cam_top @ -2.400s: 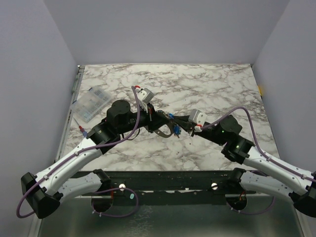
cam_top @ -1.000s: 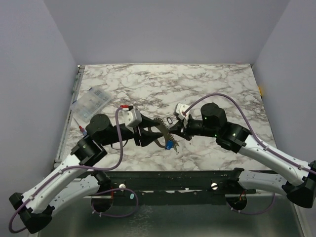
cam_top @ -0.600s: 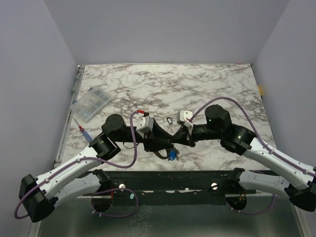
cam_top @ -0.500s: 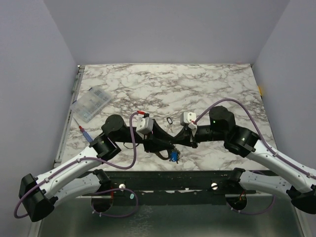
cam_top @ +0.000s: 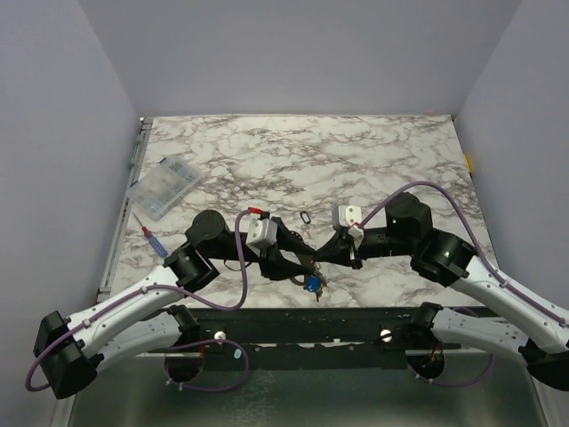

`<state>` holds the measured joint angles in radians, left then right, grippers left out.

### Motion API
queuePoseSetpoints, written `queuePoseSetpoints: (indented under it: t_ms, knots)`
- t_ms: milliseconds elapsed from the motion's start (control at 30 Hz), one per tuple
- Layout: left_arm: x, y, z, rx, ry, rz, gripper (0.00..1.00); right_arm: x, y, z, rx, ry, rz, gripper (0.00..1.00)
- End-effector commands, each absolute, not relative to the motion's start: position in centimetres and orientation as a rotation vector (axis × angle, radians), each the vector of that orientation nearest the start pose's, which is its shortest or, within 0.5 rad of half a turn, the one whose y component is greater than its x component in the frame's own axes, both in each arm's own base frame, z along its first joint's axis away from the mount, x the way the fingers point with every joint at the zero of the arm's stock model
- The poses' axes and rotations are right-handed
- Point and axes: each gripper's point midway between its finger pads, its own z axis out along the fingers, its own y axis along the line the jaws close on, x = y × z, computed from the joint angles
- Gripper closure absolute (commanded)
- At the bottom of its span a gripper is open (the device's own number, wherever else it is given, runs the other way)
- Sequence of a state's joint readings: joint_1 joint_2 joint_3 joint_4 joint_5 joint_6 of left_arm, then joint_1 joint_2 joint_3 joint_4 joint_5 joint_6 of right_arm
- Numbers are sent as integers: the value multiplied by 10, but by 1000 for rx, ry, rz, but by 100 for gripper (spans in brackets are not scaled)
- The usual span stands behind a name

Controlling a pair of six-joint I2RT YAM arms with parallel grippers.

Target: Put the keys on the keyring

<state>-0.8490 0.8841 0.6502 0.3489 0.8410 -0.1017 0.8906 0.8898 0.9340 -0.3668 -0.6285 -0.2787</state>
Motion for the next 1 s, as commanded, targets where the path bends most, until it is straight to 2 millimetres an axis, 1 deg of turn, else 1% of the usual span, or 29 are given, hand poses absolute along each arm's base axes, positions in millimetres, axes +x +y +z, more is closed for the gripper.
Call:
queuePoseSetpoints:
  t_ms: [0,133,233,433,567,667,733,833,867,967]
  knots:
    - [122,-309,278,1169,1208,-1205,46,92,289,303,-1456,1208,1090,99]
    - [131,-304,286,1121,1197,-1137,40,93,290,297,-1463,1234,1088,99]
    - [135,-302,289,1116,1177,-1100,39,94,290,297,-1464,1238,1085,99]
    - [124,-307,283,1180,1170,-1160,52,97,290,299,-1454,1236,1071,99]
    - [118,-309,284,1210,1158,-1196,65,101,291,298,-1444,1243,1052,99]
    - [114,-310,284,1225,1150,-1215,72,106,291,300,-1424,1242,1026,99]
    - [111,-310,283,1233,1149,-1228,75,107,291,303,-1415,1234,1020,99]
    - [110,-309,280,1237,1156,-1235,77,109,292,306,-1406,1223,1010,99]
    - [110,-309,280,1237,1157,-1235,76,110,292,307,-1401,1223,1005,99]
    - [111,-307,279,1225,1164,-1222,54,112,292,308,-1388,1221,996,99]
